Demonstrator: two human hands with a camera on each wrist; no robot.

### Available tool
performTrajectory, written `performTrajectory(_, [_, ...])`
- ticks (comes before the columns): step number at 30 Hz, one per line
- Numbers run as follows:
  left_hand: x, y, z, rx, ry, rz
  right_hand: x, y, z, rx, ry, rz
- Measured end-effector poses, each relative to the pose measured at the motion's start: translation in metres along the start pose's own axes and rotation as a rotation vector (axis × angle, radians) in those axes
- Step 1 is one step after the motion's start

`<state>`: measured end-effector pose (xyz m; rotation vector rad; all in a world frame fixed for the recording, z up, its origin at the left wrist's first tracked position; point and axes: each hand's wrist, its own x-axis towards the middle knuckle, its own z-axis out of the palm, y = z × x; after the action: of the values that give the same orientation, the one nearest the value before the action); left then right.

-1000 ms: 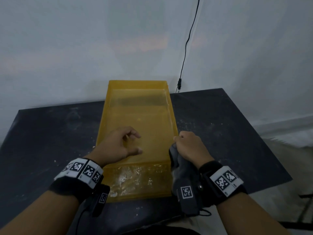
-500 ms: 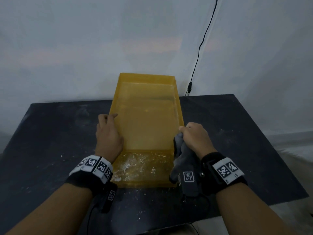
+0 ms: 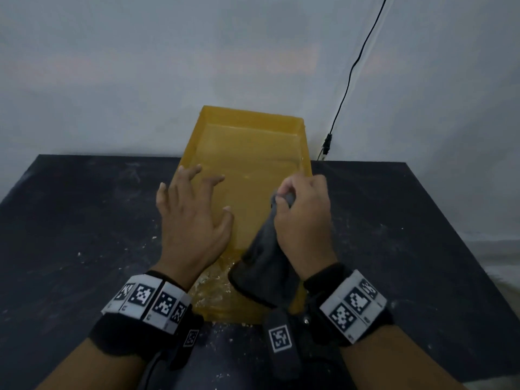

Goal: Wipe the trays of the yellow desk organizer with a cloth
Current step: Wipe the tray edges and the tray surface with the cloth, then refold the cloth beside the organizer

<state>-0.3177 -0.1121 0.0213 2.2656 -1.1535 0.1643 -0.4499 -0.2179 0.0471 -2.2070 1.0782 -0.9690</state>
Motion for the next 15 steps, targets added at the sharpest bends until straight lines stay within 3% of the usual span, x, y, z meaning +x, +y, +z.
performTrajectory(4, [0.003,-0.015,0.006,-0.017,0.006,0.033,0.008,0.012,0.021,-0.145,-0.107,-0.008])
performTrajectory(7, [-0.004,-0.028,0.008,-0.037,0.019,0.102,-0.001,0.023,0.028,-0.158,-0.111,-0.105])
performTrajectory(11, [-0.017,-0.035,0.006,-0.116,0.048,0.152,-0.018,0.031,0.030,-0.002,-0.084,-0.252])
performTrajectory(15, [-0.040,-0.039,0.003,-0.266,0.078,0.199,-0.045,0.027,0.034,0.307,-0.148,-0.435])
